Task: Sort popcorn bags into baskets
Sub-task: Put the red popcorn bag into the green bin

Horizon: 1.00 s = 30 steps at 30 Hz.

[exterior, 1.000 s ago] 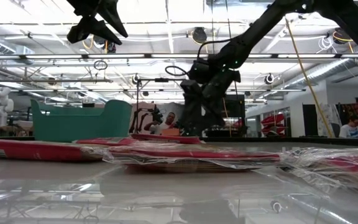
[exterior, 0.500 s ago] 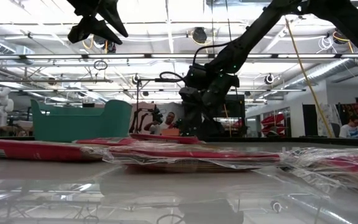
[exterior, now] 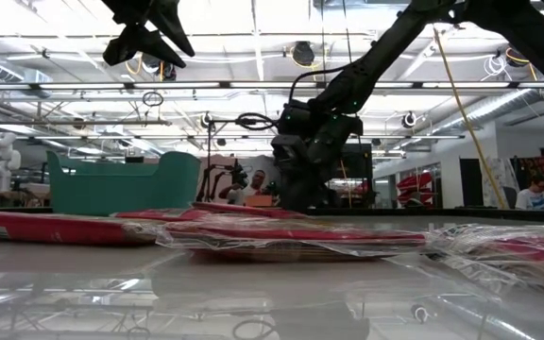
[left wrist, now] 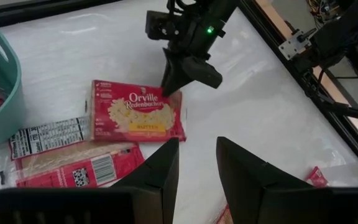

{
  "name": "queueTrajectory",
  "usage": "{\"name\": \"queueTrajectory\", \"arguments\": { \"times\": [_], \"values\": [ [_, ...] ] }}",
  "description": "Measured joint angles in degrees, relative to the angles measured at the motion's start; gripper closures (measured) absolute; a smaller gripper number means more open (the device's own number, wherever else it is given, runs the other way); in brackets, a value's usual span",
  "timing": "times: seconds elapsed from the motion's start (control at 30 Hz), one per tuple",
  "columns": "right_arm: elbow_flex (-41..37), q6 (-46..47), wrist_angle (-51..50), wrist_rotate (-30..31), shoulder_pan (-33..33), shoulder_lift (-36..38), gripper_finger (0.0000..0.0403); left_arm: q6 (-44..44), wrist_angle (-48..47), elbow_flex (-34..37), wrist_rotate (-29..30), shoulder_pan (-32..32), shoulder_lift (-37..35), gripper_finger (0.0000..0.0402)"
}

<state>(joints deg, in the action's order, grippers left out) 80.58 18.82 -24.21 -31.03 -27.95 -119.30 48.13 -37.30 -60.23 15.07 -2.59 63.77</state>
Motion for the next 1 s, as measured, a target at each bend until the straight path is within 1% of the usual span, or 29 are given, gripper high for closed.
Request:
{"name": "queueTrajectory", "arguments": {
  "times": [0.03, 0.1, 0.23, 0.4, 0.53, 0.67, 0.73, 0.83, 0.9, 1.0],
  "values": [
    [-0.02, -0.03, 0.01, -0.55, 0.06, -0.01, 0.0381, -0.29, -0.1, 0.0, 0.0, -0.02, 0.0, 0.0291],
    [-0.04, -0.21, 0.45, -1.84, 0.1, -0.01, 0.0395, -0.89, -0.1, 0.0, 0.0, 0.0, 0.0, 0.0291],
    [-0.07, 0.83, 0.88, -4.0, -0.22, 0.53, 0.0396, -1.75, -0.13, 0.0, 0.05, -0.01, 0.0, 0.0291],
    [-0.07, -0.95, 1.64, -3.79, -0.28, 3.64, 0.0402, -4.77, -0.18, 0.0, 0.77, -0.07, 0.09, 0.0291],
    [-0.04, -1.49, 1.52, -3.71, 0.33, 5.26, 0.0402, -8.43, -0.22, 0.13, 1.08, -0.82, 1.79, 0.0291],
    [0.01, -1.69, 1.73, -3.68, 1.25, 6.42, 0.0403, -13.11, -0.15, 0.15, -1.86, -3.04, 4.18, 0.0291],
    [0.02, -1.72, 1.89, -3.54, 1.95, 6.8, 0.0403, -13.82, 0.57, 0.15, -4.34, -4.97, 5.16, 0.0291],
    [0.02, -1.92, 2.9, -3.55, 3.64, 7.92, 0.0403, -14.88, 0.41, 0.17, -6.08, -7.97, 5.74, 0.0291],
    [0.04, -2.13, 3.46, -3.55, 4.84, 8.79, 0.0403, -18.88, 0.58, 0.17, -7.97, -9.71, 5.99, 0.0288],
    [0.04, -2.21, 5.02, -3.46, 6.68, 9.6, 0.0403, -27.39, 0.62, 0.2, -13.32, -12.52, 5.97, 0.0271]
  ]
}}
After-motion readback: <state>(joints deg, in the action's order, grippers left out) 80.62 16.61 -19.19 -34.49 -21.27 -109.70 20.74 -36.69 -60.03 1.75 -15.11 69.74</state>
